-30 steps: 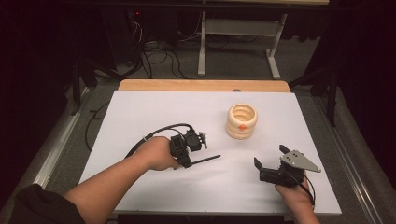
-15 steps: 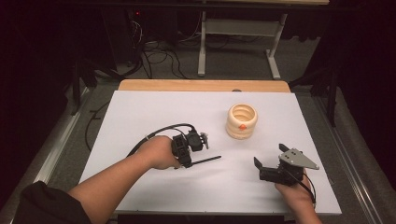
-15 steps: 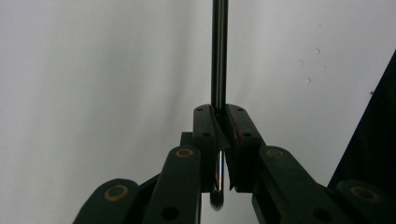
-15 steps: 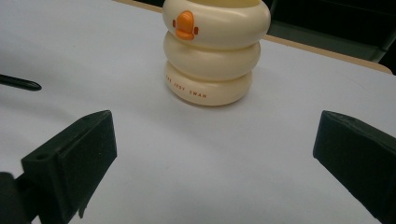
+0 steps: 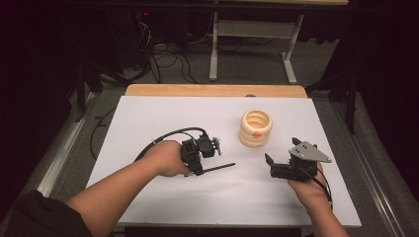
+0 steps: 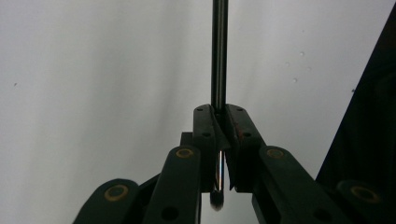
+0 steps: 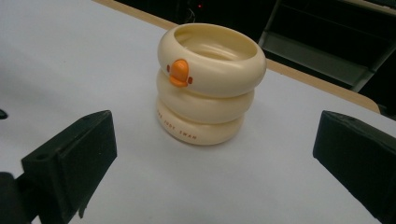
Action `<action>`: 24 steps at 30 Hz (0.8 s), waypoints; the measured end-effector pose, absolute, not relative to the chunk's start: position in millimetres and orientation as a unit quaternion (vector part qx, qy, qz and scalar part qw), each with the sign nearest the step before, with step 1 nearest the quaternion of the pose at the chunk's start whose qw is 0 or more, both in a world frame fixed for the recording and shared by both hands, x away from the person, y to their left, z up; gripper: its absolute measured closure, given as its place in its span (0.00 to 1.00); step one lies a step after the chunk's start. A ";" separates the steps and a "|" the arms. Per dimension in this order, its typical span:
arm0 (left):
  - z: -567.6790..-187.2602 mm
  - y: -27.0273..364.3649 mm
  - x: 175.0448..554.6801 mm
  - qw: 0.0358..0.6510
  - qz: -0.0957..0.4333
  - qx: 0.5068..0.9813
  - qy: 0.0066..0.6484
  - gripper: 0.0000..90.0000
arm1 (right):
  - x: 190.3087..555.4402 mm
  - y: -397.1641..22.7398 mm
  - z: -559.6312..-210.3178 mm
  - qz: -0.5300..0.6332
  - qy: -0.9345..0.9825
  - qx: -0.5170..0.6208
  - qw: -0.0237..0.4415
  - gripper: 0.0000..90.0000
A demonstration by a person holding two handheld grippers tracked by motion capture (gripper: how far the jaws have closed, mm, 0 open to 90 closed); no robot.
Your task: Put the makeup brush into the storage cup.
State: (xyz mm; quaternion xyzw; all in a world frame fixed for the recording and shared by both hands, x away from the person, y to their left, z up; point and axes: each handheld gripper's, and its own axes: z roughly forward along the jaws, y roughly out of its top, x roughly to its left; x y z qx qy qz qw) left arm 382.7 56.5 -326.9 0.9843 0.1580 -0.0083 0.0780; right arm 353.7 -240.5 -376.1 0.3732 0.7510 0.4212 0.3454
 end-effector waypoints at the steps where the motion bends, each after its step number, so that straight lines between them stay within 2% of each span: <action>1: -327.4 56.2 382.8 0.078 -0.008 0.984 0.157 0.93 | 355.4 -239.3 -376.6 0.419 0.752 0.372 0.347 0.01; 8: -330.6 53.7 383.3 0.076 -0.008 0.985 0.153 0.93 | 361.3 -232.6 -392.7 0.384 0.781 0.360 0.337 0.04; 12: -332.2 52.8 383.4 0.076 -0.006 0.986 0.151 0.93 | 356.8 -232.3 -397.1 0.381 0.786 0.343 0.347 0.01; 24: -332.8 49.5 382.6 0.078 -0.007 0.986 0.147 0.93 | 347.6 -222.4 -408.1 0.353 0.815 0.292 0.356 0.02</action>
